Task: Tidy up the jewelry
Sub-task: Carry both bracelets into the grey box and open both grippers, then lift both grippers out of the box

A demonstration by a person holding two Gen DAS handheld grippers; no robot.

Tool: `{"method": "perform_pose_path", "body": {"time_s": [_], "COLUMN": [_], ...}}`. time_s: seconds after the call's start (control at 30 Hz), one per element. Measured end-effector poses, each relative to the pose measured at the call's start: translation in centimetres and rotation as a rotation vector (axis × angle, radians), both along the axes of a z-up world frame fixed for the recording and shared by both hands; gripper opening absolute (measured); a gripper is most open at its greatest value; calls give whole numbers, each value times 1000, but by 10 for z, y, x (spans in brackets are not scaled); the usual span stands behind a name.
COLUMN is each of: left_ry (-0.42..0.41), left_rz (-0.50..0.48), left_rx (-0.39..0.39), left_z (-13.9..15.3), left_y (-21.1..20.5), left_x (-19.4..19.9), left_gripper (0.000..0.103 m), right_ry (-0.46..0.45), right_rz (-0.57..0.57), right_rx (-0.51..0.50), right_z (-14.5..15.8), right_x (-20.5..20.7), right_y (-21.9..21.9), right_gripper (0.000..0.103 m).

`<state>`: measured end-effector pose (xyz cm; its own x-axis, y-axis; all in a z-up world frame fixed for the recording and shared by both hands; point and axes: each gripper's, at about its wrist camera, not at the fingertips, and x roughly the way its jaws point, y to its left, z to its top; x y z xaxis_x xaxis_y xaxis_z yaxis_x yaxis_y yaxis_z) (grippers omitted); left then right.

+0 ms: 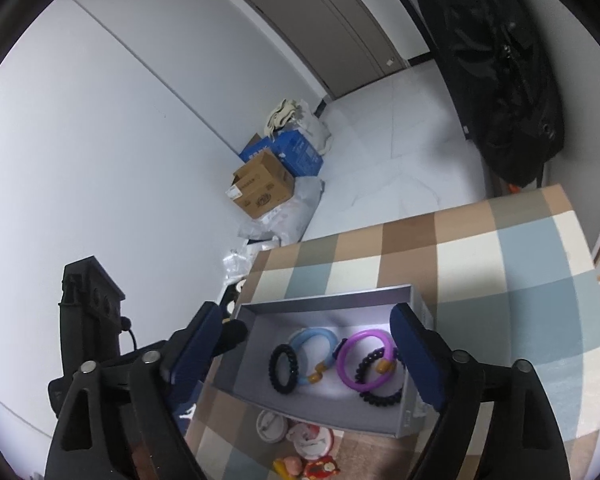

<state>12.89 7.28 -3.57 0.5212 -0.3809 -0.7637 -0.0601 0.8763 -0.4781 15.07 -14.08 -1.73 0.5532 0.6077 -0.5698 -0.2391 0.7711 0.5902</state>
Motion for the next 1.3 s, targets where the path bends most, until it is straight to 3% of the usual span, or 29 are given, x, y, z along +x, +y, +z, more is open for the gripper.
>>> {"method": "perform_pose_path", "body": {"time_s": [0.2, 0.6, 0.67, 0.73, 0.97, 1.3], "left_ry": [-22, -73, -92, -105, -145, -172], "left_rz": [27, -7, -34, -38, -40, -25], "left_rx": [27, 148, 162, 199, 302, 329], "left_z": [5, 9, 8, 7, 6, 4], "left_y": [6, -2, -5, -8, -19, -27], "left_x": [-11, -39, -46, -52, -73, -91], "left_gripper": [51, 53, 67, 70, 70, 70], "right_ry": [2, -84, -99, -107, -101, -85], "right_rz": [-37, -7, -3, -2, -6, -11], "right_rx": [-27, -115, -136, -158, -186, -235], "right_z": [1, 12, 13, 13, 4, -6], "right_x": [-8, -37, -42, -49, -74, -98], "right_y": [-8, 2, 4, 5, -4, -12], "right_gripper": [102, 103, 103, 103, 103, 103]}}
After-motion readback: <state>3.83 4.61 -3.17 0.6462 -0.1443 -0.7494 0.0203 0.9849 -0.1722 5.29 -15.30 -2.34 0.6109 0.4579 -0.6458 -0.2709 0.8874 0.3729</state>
